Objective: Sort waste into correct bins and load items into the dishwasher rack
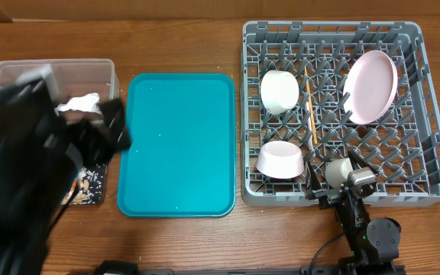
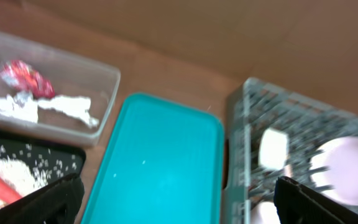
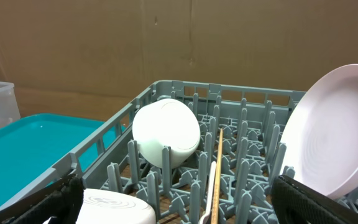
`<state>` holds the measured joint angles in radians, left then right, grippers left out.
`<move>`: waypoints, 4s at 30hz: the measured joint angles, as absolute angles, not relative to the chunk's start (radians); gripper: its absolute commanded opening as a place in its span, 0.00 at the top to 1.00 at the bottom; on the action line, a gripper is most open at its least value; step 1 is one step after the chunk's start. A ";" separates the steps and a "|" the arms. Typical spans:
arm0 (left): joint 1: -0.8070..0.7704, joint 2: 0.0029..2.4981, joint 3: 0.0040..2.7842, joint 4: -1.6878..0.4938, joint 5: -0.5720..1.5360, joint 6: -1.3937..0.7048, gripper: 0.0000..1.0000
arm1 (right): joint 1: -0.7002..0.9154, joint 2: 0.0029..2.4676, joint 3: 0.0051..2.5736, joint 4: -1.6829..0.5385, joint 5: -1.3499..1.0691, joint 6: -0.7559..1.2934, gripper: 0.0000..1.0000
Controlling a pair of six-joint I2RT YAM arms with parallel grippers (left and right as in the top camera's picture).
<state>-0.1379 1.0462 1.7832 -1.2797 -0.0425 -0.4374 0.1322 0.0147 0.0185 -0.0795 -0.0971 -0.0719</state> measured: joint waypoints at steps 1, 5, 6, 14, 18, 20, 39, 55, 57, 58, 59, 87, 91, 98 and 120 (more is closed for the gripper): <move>-0.138 1.003 1.784 -1.280 -0.042 -0.437 0.00 | 0.133 0.015 0.019 -0.080 -0.097 -0.072 0.00; -0.138 0.850 1.785 -1.283 -0.043 -0.437 0.00 | 0.133 0.015 0.019 -0.079 -0.097 -0.072 0.00; -0.138 0.826 1.785 -1.288 -0.042 -0.437 0.00 | 0.132 0.015 0.019 -0.078 -0.097 -0.072 0.00; -0.122 0.585 1.503 -1.332 -0.045 -0.437 0.00 | 0.132 0.015 0.019 -0.079 -0.097 -0.072 0.00; -0.122 0.488 1.235 -1.267 -0.046 -0.438 0.00 | 0.133 0.015 0.019 -0.079 -0.097 -0.072 0.00; -0.122 0.432 1.099 -1.200 -0.046 -0.445 0.00 | 0.132 0.015 0.019 -0.080 -0.097 -0.072 0.00; -0.122 0.017 0.143 -0.086 -0.015 -0.472 0.00 | 0.132 0.015 0.019 -0.080 -0.097 -0.073 0.00; -0.073 0.015 0.008 -0.076 -0.007 -0.274 0.00 | 0.132 0.015 0.019 -0.079 -0.097 -0.075 0.00; -0.046 0.015 0.008 -0.076 -0.006 -0.235 0.00 | 0.132 0.015 0.019 -0.079 -0.097 -0.074 0.00; -0.040 0.015 0.008 -0.076 -0.006 -0.223 0.00 | 0.132 0.015 0.019 -0.079 -0.097 -0.075 0.00; -0.035 0.015 0.008 -0.076 -0.004 -0.206 0.00 | 0.132 0.015 0.019 -0.080 -0.097 -0.075 0.00; -0.059 0.015 0.008 -0.075 0.015 -0.115 0.00 | 0.132 0.015 0.019 -0.080 -0.097 -0.075 0.00; -0.059 0.015 0.008 -0.075 0.015 -0.115 0.00 | 0.132 0.015 0.019 -0.080 -0.097 -0.075 0.00; -0.059 0.015 0.008 -0.075 0.015 -0.115 0.00 | 0.108 0.015 0.019 -0.079 -0.099 -0.075 0.00; -0.059 0.015 0.008 -0.075 0.015 -0.115 0.00 | 0.067 0.015 0.019 -0.079 -0.100 -0.075 0.00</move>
<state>-0.0593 0.0154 0.0082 -0.0753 0.0154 -0.1154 0.0669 0.0147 0.0185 -0.0792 -0.0998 -0.0750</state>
